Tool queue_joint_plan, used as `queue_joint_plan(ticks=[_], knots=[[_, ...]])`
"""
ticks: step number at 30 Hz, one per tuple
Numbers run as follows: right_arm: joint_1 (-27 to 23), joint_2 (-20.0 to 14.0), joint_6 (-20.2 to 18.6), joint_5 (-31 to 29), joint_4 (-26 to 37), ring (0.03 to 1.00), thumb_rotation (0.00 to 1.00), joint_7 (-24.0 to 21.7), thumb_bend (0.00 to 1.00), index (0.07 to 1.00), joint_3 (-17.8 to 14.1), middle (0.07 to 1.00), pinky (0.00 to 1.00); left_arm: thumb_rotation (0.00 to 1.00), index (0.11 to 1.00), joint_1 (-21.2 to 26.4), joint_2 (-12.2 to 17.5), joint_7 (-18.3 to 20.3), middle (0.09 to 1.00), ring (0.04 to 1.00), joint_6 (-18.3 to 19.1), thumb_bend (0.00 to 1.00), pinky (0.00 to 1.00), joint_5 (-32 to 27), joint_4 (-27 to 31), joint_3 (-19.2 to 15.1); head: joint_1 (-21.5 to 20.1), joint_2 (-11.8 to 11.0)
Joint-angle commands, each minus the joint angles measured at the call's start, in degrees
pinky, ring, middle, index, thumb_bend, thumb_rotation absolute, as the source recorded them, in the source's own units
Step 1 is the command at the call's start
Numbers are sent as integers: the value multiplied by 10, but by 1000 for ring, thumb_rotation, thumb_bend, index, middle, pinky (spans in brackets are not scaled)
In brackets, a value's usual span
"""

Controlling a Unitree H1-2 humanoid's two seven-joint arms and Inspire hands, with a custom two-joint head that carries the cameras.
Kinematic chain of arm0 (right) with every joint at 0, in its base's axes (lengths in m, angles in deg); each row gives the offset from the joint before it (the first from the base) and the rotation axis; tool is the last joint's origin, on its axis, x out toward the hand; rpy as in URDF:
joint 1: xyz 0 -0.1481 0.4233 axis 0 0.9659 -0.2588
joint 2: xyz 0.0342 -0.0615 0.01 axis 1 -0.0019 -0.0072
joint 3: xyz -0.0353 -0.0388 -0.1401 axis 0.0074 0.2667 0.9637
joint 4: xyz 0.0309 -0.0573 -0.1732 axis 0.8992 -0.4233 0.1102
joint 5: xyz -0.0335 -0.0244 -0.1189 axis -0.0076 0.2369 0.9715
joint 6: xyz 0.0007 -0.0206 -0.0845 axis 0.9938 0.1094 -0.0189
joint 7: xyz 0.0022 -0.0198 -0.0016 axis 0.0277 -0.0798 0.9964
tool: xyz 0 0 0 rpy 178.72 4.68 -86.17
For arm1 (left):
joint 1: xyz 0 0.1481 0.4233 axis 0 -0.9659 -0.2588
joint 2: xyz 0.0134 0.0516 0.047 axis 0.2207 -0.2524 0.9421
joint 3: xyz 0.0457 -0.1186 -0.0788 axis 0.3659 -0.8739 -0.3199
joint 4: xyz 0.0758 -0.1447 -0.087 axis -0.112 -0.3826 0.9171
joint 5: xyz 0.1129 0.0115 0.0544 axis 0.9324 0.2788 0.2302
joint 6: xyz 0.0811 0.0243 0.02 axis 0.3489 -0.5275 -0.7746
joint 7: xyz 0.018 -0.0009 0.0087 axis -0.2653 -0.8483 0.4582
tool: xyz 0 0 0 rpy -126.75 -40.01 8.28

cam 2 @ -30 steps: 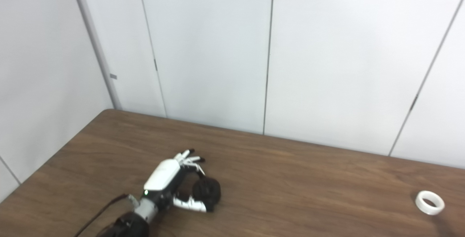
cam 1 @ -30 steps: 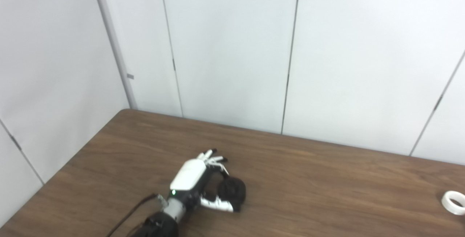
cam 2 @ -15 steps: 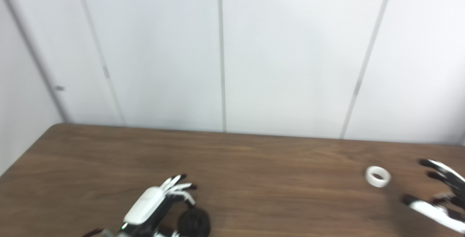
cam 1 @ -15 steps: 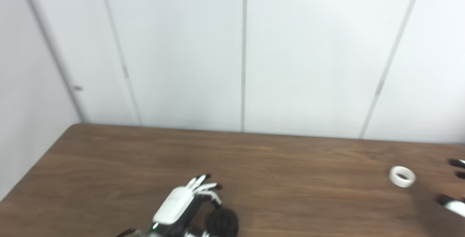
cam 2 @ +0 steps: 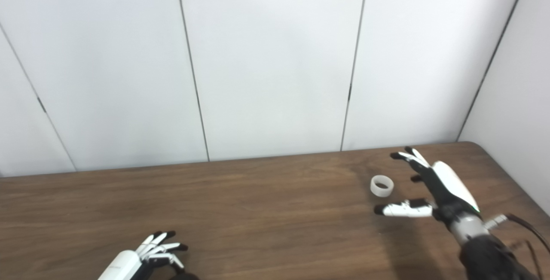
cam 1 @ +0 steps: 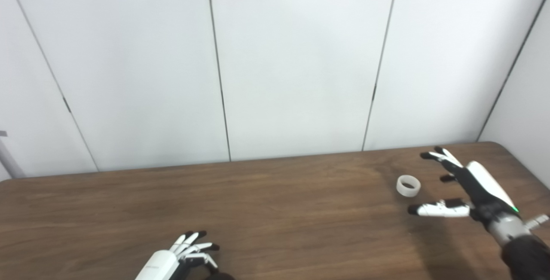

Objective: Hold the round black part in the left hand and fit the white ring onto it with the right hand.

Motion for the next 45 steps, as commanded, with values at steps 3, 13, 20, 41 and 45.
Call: queue_joint_plan(ticks=[3, 13, 20, 41, 45], knots=[[-50, -32, -17, 27, -18, 990, 327, -12, 929, 849, 14, 1000, 824, 42, 479, -2, 18, -4, 809, 938, -25, 519, 1000, 15, 8, -9, -19, 0], [-129, -66, -27, 83, -119, 1000, 261, -49, 925, 784, 92, 1000, 950, 41, 480, -11, 24, 8, 815, 949, -37, 520, 1000, 11, 12, -24, -34, 3], [-167, -72, -42, 105, -160, 1000, 243, -73, 930, 796, 125, 1000, 970, 42, 480, -21, 26, 18, 818, 950, -38, 519, 1000, 8, 21, -34, -38, 5], [-218, -70, -32, 105, -236, 1000, 286, -92, 915, 815, 151, 1000, 1000, 42, 479, -45, 22, 32, 815, 955, -49, 519, 1000, -14, 41, -52, -37, 12], [-223, -70, -26, 101, -248, 1000, 295, -93, 912, 788, 156, 1000, 1000, 42, 479, -50, 23, 39, 817, 956, -46, 520, 1000, -18, 50, -55, -34, 16]])
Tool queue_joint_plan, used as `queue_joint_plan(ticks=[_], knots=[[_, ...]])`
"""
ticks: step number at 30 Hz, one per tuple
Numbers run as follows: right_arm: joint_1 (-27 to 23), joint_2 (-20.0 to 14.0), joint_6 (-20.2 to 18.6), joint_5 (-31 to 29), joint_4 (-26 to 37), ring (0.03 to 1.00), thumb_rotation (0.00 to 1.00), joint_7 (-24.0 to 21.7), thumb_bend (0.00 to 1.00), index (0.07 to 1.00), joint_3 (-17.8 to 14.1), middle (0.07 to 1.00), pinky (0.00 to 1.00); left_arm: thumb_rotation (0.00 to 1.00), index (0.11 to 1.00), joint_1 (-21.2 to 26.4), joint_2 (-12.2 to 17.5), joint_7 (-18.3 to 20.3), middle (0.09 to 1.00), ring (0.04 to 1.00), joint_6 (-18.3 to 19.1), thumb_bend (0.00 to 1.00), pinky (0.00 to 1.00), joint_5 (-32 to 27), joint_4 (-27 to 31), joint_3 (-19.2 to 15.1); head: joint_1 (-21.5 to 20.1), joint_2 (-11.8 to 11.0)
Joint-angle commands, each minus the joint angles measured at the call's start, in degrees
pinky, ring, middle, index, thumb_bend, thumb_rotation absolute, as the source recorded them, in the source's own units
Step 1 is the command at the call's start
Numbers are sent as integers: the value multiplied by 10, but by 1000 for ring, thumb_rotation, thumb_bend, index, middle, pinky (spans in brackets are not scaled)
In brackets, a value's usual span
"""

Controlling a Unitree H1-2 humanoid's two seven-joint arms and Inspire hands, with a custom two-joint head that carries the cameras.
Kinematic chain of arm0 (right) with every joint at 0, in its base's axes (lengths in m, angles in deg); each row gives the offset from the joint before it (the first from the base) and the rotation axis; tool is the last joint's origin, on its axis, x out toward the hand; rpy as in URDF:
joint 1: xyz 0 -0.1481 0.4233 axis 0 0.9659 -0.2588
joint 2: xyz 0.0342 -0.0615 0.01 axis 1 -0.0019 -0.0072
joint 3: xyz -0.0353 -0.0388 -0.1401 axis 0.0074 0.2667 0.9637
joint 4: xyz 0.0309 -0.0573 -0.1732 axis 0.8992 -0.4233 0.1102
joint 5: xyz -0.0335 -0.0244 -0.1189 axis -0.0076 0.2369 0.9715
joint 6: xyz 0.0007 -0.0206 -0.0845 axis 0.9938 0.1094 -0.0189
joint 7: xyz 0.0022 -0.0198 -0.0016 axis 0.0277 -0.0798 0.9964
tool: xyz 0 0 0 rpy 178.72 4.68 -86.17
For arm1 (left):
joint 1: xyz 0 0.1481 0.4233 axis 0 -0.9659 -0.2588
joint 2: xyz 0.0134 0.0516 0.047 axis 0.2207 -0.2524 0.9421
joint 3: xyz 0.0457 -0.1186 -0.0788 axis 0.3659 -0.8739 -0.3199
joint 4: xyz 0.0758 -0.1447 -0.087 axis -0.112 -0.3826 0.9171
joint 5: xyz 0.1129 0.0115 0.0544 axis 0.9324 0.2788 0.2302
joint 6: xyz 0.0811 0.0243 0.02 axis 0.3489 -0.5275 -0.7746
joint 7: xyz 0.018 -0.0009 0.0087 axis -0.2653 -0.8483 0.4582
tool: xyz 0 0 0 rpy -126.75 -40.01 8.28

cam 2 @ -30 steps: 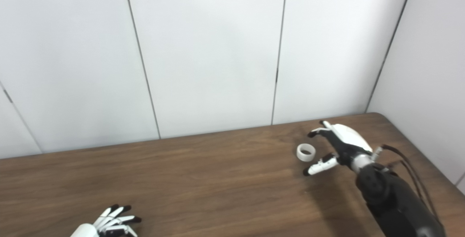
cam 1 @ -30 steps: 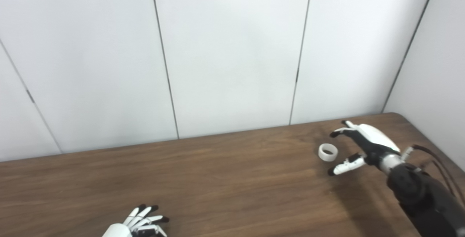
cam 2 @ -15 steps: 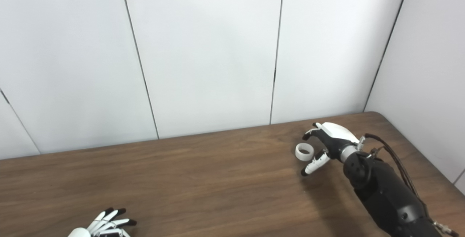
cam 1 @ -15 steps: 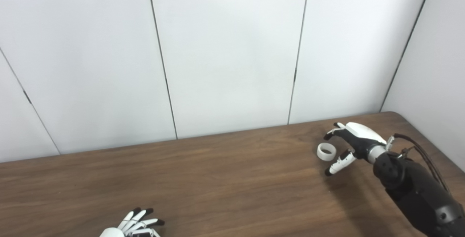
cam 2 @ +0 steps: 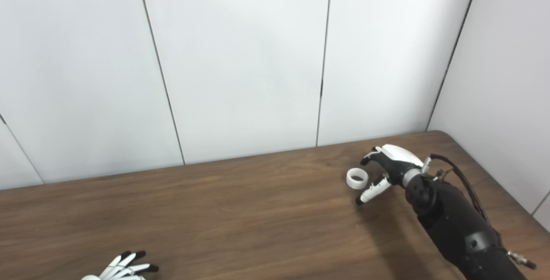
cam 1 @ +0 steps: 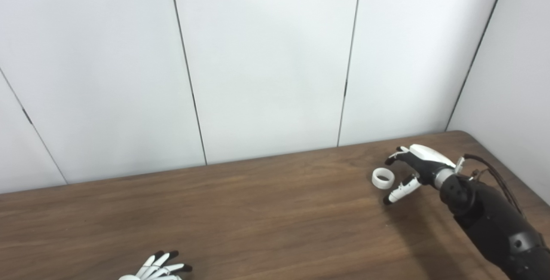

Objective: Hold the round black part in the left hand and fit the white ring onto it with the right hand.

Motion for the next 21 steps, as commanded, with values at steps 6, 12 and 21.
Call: queue_joint_plan(ticks=[6, 12, 21], knots=[[-36, -18, 14, -9, 5, 1000, 311, -9, 877, 757, 1, 1000, 1000, 42, 479, -7, 12, 15, 817, 957, -4, 519, 1000, -9, 34, -11, 5, 4], [-42, -16, 11, -14, -3, 1000, 285, -20, 827, 756, 8, 1000, 1000, 41, 479, -14, 8, 23, 814, 953, 3, 519, 1000, -9, 47, -14, 8, 7], [-48, -18, 18, -20, -5, 1000, 304, -42, 812, 752, 20, 1000, 1000, 40, 479, -25, 4, 29, 815, 952, 4, 519, 1000, -9, 59, -22, 9, 14]])
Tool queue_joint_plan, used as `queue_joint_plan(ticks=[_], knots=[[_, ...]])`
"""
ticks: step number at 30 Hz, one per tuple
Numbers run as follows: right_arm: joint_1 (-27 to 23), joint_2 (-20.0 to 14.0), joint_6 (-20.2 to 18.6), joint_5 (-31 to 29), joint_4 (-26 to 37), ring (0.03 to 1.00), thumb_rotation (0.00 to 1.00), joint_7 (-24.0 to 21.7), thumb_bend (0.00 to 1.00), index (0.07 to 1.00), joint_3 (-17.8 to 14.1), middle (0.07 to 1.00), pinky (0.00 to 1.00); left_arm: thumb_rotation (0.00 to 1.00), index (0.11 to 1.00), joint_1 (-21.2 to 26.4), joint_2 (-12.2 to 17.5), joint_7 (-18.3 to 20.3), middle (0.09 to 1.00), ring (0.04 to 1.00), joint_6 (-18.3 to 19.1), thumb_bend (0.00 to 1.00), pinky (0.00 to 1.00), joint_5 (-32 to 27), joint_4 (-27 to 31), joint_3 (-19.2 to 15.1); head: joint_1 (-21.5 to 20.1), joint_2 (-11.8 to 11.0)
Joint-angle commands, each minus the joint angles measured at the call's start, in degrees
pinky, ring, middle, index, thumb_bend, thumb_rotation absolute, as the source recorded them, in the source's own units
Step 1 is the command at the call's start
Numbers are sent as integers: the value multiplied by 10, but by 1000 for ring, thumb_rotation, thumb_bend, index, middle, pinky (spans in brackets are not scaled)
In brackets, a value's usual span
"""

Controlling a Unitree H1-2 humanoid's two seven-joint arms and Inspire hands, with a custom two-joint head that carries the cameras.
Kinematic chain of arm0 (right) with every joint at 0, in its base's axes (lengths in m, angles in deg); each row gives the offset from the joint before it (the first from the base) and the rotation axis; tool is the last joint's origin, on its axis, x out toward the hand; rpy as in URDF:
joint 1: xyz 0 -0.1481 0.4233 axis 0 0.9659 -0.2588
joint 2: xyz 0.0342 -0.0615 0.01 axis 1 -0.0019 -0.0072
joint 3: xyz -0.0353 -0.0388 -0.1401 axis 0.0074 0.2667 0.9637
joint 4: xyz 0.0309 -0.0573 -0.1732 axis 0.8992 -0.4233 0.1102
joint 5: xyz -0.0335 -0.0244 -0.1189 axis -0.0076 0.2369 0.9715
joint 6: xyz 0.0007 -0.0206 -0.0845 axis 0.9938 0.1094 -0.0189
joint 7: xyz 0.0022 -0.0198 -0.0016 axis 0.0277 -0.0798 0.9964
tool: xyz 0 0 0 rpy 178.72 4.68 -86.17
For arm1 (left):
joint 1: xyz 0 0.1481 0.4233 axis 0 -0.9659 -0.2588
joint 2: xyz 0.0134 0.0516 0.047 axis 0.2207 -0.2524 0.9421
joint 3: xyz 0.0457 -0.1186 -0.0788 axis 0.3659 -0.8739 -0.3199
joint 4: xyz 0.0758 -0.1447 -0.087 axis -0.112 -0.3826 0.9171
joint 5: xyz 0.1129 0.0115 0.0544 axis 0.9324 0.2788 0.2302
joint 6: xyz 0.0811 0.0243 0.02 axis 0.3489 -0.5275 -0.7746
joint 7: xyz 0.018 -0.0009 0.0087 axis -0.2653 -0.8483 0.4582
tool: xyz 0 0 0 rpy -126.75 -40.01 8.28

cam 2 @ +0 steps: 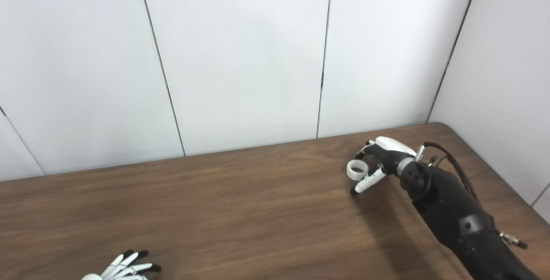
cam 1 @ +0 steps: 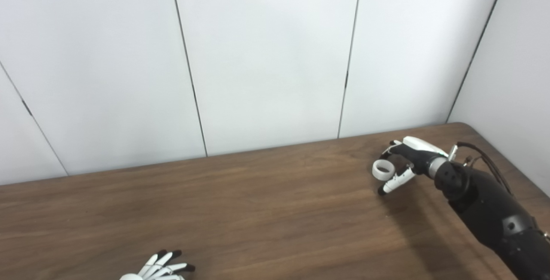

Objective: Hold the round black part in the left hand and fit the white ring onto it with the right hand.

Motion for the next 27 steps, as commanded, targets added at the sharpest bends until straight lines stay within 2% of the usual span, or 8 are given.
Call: queue_joint_plan(ticks=[1, 8, 15, 22, 27], knots=[[-29, -18, 18, -2, 6, 1000, 306, -8, 813, 750, 4, 1000, 1000, 40, 479, 0, 6, -5, 816, 951, -2, 519, 1000, -8, 22, -8, 0, 1], [-32, -13, 26, -2, -9, 1000, 267, 0, 849, 716, 7, 1000, 1000, 40, 479, -2, 5, 2, 819, 957, 1, 519, 1000, -11, 26, -13, 1, 4], [-30, -13, 34, 2, -4, 1000, 233, 8, 794, 689, 7, 1000, 1000, 40, 479, -2, 6, 2, 816, 958, -4, 519, 1000, -14, 25, -17, 2, 5], [-27, -11, 30, 7, 2, 1000, 132, 13, 796, 674, 10, 1000, 1000, 40, 479, -5, 9, 4, 815, 960, -4, 519, 1000, -18, 31, -22, 5, 8], [-27, -7, 44, 11, -9, 1000, 103, 36, 813, 648, 10, 1000, 1000, 40, 478, -4, 9, 6, 813, 961, -4, 520, 1000, -20, 32, -25, 9, 7]])
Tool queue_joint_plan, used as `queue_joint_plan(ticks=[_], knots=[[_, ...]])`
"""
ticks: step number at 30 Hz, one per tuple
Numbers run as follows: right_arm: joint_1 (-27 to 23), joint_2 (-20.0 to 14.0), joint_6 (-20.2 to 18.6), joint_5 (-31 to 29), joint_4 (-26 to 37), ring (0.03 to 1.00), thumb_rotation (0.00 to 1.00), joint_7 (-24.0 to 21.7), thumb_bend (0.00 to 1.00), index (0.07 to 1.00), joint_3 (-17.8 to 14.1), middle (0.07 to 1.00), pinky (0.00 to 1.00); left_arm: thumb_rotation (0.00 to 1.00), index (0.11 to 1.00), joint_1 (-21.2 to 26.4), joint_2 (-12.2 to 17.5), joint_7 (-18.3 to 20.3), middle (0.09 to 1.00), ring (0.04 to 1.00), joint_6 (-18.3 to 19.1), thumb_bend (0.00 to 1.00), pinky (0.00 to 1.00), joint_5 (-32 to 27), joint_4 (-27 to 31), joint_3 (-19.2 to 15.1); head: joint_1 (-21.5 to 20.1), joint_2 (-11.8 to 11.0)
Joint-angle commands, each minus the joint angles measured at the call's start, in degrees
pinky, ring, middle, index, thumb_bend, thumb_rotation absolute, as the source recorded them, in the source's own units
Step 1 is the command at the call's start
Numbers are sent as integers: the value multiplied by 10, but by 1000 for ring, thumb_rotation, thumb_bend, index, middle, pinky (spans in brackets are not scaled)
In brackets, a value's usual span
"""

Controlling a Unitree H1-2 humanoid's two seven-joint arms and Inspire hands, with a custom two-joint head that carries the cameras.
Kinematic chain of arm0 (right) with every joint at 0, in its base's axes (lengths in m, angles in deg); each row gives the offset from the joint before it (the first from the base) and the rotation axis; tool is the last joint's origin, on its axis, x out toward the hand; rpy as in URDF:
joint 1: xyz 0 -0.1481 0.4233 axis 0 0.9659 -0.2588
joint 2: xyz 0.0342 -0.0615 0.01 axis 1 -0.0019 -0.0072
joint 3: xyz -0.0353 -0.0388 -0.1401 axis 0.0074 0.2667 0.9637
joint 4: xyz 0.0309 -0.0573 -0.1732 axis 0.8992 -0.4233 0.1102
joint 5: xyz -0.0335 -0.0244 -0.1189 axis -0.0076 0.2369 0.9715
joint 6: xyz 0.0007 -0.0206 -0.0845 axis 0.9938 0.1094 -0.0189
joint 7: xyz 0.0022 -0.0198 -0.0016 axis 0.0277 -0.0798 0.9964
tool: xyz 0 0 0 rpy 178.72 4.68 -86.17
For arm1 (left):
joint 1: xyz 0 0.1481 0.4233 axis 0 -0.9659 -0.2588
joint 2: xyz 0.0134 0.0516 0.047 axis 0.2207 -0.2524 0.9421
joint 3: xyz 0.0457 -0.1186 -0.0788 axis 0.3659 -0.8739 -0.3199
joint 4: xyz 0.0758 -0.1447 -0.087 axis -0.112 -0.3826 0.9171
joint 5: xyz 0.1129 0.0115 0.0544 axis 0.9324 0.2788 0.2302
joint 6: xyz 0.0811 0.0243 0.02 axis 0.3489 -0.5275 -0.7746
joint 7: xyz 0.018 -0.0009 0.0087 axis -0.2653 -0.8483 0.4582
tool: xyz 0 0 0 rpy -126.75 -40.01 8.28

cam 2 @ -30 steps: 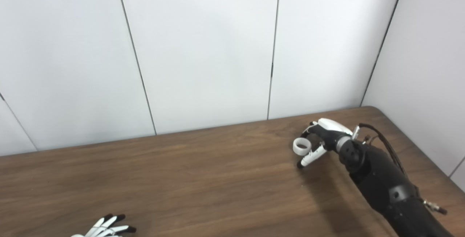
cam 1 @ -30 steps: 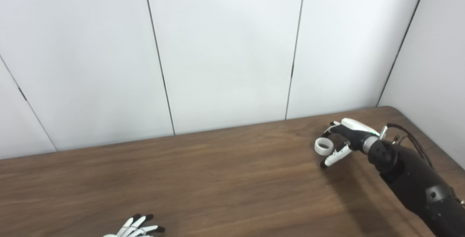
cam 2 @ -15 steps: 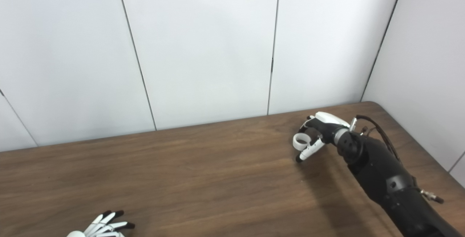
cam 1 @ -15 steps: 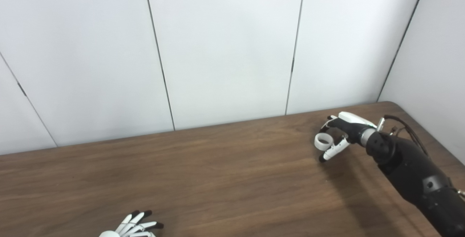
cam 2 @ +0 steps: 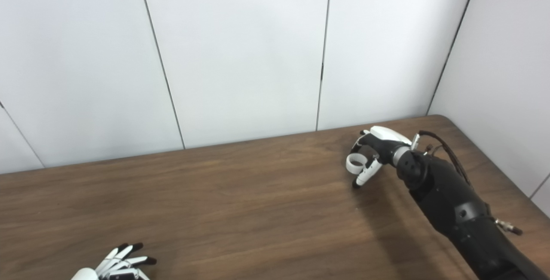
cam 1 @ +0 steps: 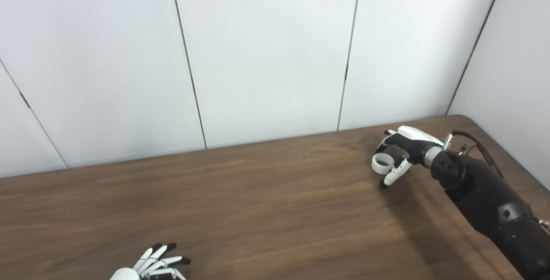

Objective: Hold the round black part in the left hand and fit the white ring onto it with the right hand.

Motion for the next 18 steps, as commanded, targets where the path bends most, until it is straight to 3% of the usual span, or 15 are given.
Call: queue_joint_plan(ticks=[1, 12, 14, 18], knots=[[-17, -8, 18, 8, 0, 1000, 97, 21, 818, 644, -1, 1000, 999, 40, 478, 8, 10, -3, 813, 961, -5, 520, 1000, -10, 19, -7, -1, 0], [-13, -3, 31, 13, -4, 1000, 40, 55, 806, 599, -1, 976, 981, 40, 478, 8, 10, 4, 813, 963, -7, 520, 1000, -13, 24, -15, 1, 1], [-12, -2, 36, 13, -6, 1000, 110, 63, 582, 514, -2, 971, 983, 40, 478, 7, 10, 5, 814, 963, -8, 520, 1000, -13, 26, -16, 1, 2], [-11, 0, 29, 17, -2, 1000, 127, 60, 525, 492, -1, 966, 986, 40, 478, 6, 11, 8, 813, 962, -6, 520, 1000, -15, 30, -19, 1, 3]])
